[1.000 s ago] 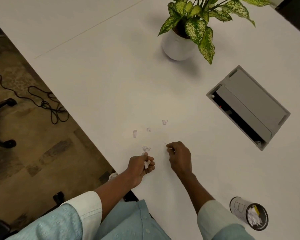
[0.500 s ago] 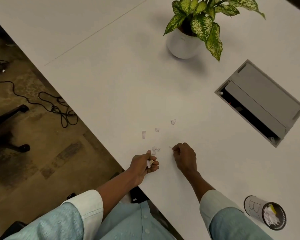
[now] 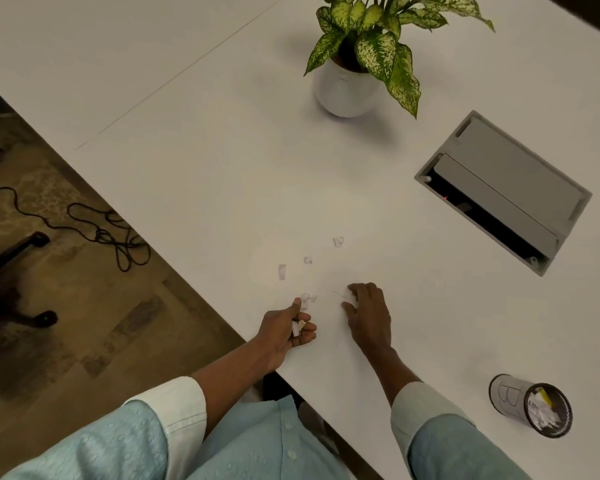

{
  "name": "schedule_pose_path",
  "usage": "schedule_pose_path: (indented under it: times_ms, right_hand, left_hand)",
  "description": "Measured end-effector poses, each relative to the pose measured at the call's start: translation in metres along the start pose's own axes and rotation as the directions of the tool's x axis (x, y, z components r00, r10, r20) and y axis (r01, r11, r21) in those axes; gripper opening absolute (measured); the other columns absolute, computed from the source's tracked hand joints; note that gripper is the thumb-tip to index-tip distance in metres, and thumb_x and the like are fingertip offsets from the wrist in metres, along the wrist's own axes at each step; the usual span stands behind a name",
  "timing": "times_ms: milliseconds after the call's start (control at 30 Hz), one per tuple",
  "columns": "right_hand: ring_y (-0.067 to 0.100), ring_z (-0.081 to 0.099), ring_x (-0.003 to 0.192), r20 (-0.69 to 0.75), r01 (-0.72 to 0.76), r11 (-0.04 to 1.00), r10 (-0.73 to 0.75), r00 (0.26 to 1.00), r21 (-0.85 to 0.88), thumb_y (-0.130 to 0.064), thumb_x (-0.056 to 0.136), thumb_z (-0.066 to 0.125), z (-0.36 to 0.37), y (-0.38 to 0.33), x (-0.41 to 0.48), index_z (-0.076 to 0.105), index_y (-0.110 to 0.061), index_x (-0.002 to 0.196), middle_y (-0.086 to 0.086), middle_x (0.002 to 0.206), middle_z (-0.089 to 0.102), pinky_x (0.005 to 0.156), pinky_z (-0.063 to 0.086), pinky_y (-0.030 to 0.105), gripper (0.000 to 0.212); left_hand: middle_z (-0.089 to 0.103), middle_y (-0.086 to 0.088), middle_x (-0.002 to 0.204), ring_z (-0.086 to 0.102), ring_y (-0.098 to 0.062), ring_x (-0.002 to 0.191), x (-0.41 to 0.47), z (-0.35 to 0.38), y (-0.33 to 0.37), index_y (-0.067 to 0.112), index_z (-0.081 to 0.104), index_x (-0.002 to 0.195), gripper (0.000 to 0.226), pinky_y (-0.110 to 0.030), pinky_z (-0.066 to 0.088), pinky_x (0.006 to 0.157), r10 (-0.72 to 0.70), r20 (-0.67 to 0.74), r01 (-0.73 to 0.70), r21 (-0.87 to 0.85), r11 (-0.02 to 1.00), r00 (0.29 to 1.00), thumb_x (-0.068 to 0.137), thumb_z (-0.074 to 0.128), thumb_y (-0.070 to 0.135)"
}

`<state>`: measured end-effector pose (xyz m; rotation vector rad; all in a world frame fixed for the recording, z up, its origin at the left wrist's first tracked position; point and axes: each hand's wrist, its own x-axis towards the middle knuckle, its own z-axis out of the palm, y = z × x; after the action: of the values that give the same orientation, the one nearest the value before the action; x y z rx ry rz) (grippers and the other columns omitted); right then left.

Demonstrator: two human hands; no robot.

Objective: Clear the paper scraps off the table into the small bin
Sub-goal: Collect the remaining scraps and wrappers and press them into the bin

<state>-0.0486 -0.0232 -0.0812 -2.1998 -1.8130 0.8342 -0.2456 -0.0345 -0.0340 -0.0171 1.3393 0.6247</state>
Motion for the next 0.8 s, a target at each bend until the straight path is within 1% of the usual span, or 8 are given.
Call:
schedule_pose_path:
  times_ms: [100, 200, 333, 433, 500, 567, 667, 800]
  right_hand:
    - [0.023, 0.055, 0.110, 0.037, 0.068, 0.995, -0.066, 0.997, -0.071, -0.013, 0.095, 0.062, 0.001, -0.008, 0.010, 0.061, -0.016, 0.122, 0.002, 0.116, 0.060, 0.080, 0.054, 0.043, 0.026]
    - [0.026, 0.057, 0.103, 0.087, 0.134, 0.980, -0.122, 0.989, -0.148, -0.008, 0.096, 0.053, 0.003, -0.013, 0.012, 0.063, -0.012, 0.114, 0.006, 0.107, 0.062, 0.078, 0.052, 0.042, 0.021]
    - [0.028, 0.059, 0.097, 0.170, 0.081, 0.982, -0.051, 0.984, -0.173, -0.012, 0.090, 0.060, 0.005, -0.016, 0.004, 0.062, -0.013, 0.105, 0.007, 0.102, 0.063, 0.078, 0.053, 0.041, 0.015]
    - [0.023, 0.065, 0.089, 0.159, -0.044, 0.999, 0.038, 0.987, 0.031, -0.011, 0.083, 0.064, 0.008, -0.023, -0.010, 0.069, -0.016, 0.095, 0.002, 0.095, 0.070, 0.079, 0.054, 0.038, 0.013]
    - [0.014, 0.066, 0.080, 0.111, -0.083, 0.980, 0.063, 0.992, 0.179, -0.010, 0.079, 0.065, 0.009, -0.034, -0.020, 0.072, -0.021, 0.088, -0.006, 0.087, 0.072, 0.076, 0.055, 0.033, 0.015]
    - [0.005, 0.066, 0.074, 0.078, -0.059, 0.962, 0.039, 0.996, 0.266, -0.011, 0.077, 0.068, 0.011, -0.046, -0.029, 0.072, -0.025, 0.084, -0.012, 0.081, 0.071, 0.073, 0.056, 0.028, 0.016]
    - [0.002, 0.066, 0.073, 0.071, 0.003, 0.943, -0.028, 0.997, 0.333, -0.017, 0.079, 0.073, 0.013, -0.061, -0.039, 0.072, -0.029, 0.083, -0.014, 0.081, 0.071, 0.069, 0.056, 0.021, 0.013]
    - [0.004, 0.071, 0.083, 0.106, 0.128, 0.946, -0.166, 0.980, 0.298, -0.007, 0.088, 0.068, 0.016, -0.069, -0.042, 0.080, -0.024, 0.098, -0.008, 0.095, 0.079, 0.079, 0.059, 0.025, 0.023]
  left_hand:
    - [0.064, -0.027, 0.096, 0.064, -0.036, 0.085, 0.000, -0.004, 0.002, -0.007, 0.067, 0.100, 0.043, -0.030, 0.061, 0.055, 0.005, -0.011, -0.004, 0.028, 1.000, 1.000, 0.101, 0.062, 0.035]
    - [0.066, -0.027, 0.094, 0.065, -0.035, 0.082, 0.000, -0.008, 0.004, -0.007, 0.067, 0.100, 0.046, -0.031, 0.062, 0.056, 0.007, -0.022, -0.006, 0.051, 0.999, 1.000, 0.101, 0.063, 0.038]
    - [0.070, -0.025, 0.087, 0.068, -0.034, 0.080, 0.004, -0.014, 0.003, -0.006, 0.069, 0.097, 0.050, -0.032, 0.063, 0.059, -0.002, -0.039, 0.005, 0.087, 0.996, 0.999, 0.100, 0.062, 0.044]
    - [0.074, -0.023, 0.083, 0.071, -0.033, 0.077, 0.009, -0.016, 0.001, -0.005, 0.070, 0.095, 0.055, -0.037, 0.066, 0.070, -0.005, -0.046, 0.010, 0.109, 0.994, 0.999, 0.100, 0.059, 0.048]
    - [0.075, -0.023, 0.084, 0.072, -0.034, 0.079, 0.012, -0.016, 0.000, -0.006, 0.071, 0.095, 0.057, -0.039, 0.066, 0.076, 0.000, -0.044, 0.005, 0.117, 0.993, 0.999, 0.101, 0.057, 0.050]
    - [0.075, -0.023, 0.084, 0.072, -0.033, 0.078, 0.014, -0.016, 0.001, -0.006, 0.070, 0.095, 0.059, -0.039, 0.066, 0.076, 0.002, -0.036, 0.002, 0.120, 0.993, 0.999, 0.102, 0.055, 0.051]
    - [0.075, -0.020, 0.084, 0.072, -0.030, 0.080, 0.014, -0.014, 0.002, -0.003, 0.071, 0.090, 0.058, -0.040, 0.065, 0.075, -0.004, -0.016, 0.006, 0.111, 0.994, 1.000, 0.103, 0.053, 0.050]
    - [0.075, -0.019, 0.084, 0.073, -0.029, 0.083, 0.016, -0.014, 0.003, -0.003, 0.070, 0.090, 0.048, -0.036, 0.063, 0.068, -0.004, -0.018, 0.006, 0.098, 0.995, 1.000, 0.107, 0.051, 0.038]
